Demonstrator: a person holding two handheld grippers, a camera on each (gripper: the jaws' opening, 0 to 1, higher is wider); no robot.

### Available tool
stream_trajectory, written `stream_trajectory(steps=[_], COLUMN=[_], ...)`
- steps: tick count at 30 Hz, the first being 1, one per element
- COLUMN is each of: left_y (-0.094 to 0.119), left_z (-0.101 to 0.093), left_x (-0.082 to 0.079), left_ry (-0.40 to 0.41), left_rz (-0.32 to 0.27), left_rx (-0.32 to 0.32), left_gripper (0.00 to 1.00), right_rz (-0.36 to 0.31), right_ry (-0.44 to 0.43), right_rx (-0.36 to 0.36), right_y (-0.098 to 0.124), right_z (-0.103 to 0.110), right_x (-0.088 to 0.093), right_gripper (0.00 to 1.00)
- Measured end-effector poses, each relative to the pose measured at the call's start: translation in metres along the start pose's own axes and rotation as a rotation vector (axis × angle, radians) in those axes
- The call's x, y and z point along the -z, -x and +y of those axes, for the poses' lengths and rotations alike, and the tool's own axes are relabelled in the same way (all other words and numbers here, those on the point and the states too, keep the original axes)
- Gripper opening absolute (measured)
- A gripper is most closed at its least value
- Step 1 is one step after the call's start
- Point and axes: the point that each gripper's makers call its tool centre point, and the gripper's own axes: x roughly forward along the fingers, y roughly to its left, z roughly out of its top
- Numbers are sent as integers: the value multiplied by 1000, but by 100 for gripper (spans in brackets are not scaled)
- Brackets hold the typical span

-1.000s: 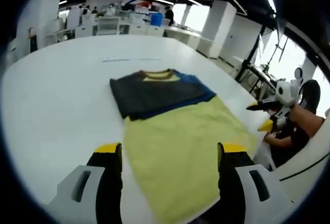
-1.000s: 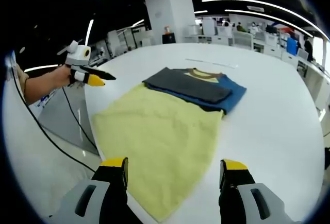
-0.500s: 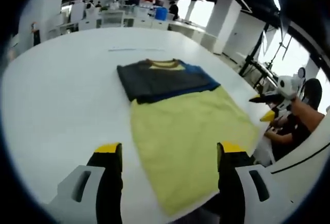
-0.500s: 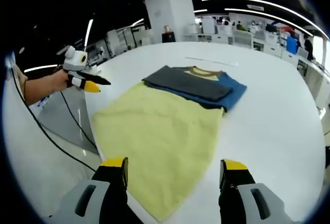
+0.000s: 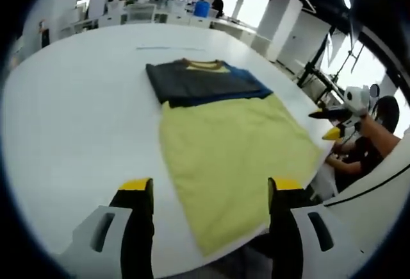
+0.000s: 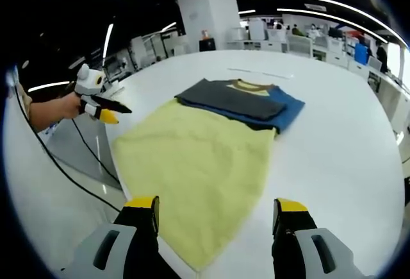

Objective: Fold the garment on the visible template until the final outline fits inside the template.

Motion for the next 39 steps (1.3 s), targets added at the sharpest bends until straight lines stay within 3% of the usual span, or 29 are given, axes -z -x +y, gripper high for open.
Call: stream_trajectory(steps=[13,25,39], left_y=[0,3,4], left_z=[0,1,1], left_x=[29,41,53], left_ry=[21,21,6], left_rz=[68,94,119], left_rx=[16,12,6], left_gripper=[58,54,46], right_rz=[21,47,88], right_ry=[-5,-4,33], right_rx=[-4,-11,-8], right_y=[-2,-4,2], right_z=[2,7,9], right_x=[10,24,47], right_gripper=[69,64,46])
